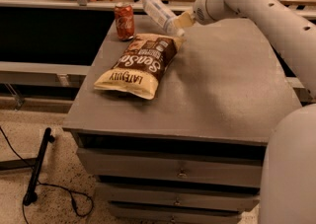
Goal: Pick blue plastic bottle
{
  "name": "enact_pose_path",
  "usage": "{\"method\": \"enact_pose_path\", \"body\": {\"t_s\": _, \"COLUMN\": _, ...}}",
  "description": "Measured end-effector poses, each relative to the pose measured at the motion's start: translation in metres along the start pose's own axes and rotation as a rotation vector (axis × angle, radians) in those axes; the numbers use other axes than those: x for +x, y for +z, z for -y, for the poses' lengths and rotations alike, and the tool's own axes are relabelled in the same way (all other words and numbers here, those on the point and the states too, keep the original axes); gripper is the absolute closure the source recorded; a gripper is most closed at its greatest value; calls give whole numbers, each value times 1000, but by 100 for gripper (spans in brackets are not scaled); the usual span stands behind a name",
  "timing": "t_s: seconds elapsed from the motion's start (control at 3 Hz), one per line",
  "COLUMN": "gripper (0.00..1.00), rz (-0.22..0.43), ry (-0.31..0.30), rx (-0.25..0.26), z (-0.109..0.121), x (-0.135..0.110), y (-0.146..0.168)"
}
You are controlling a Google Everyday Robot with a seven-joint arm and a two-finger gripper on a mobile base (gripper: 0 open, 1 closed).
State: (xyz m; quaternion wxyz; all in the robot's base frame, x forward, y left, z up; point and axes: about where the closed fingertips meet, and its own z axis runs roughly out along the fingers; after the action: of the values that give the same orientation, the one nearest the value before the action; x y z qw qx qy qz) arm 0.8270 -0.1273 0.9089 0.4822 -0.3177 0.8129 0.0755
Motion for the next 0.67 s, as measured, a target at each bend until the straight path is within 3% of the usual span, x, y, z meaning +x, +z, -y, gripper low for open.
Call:
{"method": "enact_pose_path", "body": {"t_s": 0.33, "gripper": 60, "rz": 14, "ry": -10, "rx": 18, "z": -4, "x": -5, "y": -11}}
{"method": "enact_pose_path", "body": {"t_s": 0.67, "gripper": 59, "rz": 11, "ry": -3, "rx": 28, "z": -5, "x": -7, "y": -16}}
